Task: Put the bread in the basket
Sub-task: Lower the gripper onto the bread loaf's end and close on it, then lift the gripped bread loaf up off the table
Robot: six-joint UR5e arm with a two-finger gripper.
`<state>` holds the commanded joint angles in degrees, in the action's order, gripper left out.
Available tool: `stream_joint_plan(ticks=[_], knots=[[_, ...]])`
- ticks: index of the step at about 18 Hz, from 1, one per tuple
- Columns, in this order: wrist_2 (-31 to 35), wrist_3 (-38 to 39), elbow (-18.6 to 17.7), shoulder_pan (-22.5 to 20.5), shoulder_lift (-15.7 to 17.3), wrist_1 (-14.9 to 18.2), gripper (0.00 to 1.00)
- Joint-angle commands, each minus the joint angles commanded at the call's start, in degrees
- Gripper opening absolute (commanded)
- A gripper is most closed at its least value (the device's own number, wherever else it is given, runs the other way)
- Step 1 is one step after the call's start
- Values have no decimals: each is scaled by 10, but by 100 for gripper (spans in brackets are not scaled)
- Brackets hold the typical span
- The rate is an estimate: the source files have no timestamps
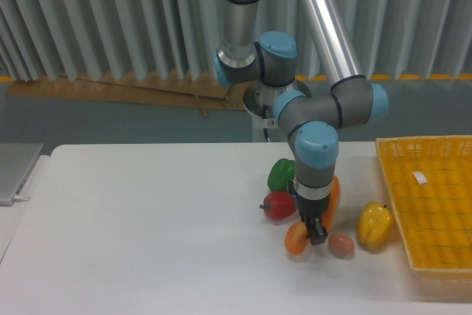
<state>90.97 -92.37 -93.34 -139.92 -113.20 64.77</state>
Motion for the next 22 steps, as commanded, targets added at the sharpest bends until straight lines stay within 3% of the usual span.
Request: stream_joint_plan(ticks=[3, 6, 16, 22], knots=[[1, -11, 8, -3, 16, 8, 36], [0, -12, 27, -6, 28, 43, 36], [0, -12, 32, -16, 75, 69, 36], [0, -13, 41, -30, 106, 119, 36]])
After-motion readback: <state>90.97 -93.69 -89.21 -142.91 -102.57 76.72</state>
